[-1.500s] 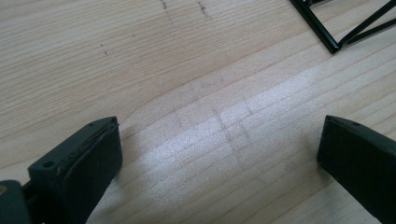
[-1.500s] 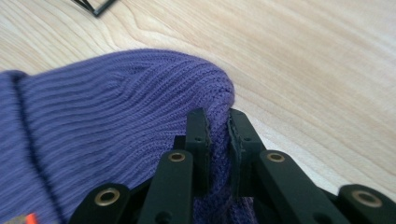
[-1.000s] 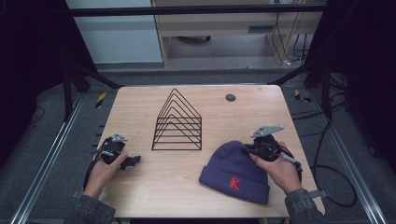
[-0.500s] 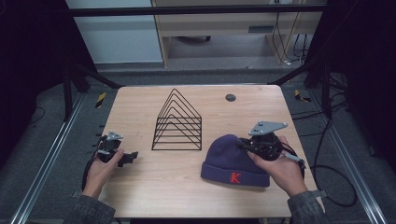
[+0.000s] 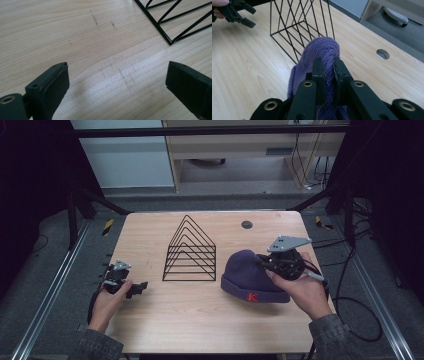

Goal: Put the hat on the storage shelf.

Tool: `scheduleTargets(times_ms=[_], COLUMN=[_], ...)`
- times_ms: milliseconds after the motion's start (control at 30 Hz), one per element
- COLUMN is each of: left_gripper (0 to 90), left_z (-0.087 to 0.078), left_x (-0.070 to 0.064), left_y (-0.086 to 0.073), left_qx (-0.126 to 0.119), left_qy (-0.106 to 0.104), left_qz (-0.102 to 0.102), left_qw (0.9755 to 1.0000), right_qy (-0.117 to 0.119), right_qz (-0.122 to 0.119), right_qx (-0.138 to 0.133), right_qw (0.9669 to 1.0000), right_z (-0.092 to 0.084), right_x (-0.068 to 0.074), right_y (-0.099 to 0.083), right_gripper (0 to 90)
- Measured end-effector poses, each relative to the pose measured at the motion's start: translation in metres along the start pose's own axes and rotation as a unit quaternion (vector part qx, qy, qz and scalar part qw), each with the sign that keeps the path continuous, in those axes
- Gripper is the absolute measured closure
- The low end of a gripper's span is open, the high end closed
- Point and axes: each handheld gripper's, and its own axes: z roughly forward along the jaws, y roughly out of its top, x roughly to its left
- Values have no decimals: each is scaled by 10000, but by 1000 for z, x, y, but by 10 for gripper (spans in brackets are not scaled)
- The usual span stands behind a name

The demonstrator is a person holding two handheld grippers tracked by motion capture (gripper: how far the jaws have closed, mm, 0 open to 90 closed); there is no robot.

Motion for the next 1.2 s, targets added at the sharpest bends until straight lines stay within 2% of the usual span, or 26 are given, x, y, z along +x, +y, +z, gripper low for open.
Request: scheduleTargets(times_ms=[567,1067,1200], left_gripper=[47,50,53], left_z=[-3,-20,-29], left_x=[-2,-10,-12], left_y=[2,9,12], left_qx=[-102,-613,-821], left_qy=[-50,-207,-351], left_qz=[-9,-1,-104], left_qw=[9999,9979,9960], right_qy=[-166,-259,-278], right_qz=[32,9,53], right_qx=[-192,-376,-379], right_qw=[9997,9990,9989], right_z=[-13,-21,-21], right_x=[-11,-17,-19], right_y=[20,42,46], right_gripper=[816,815,815])
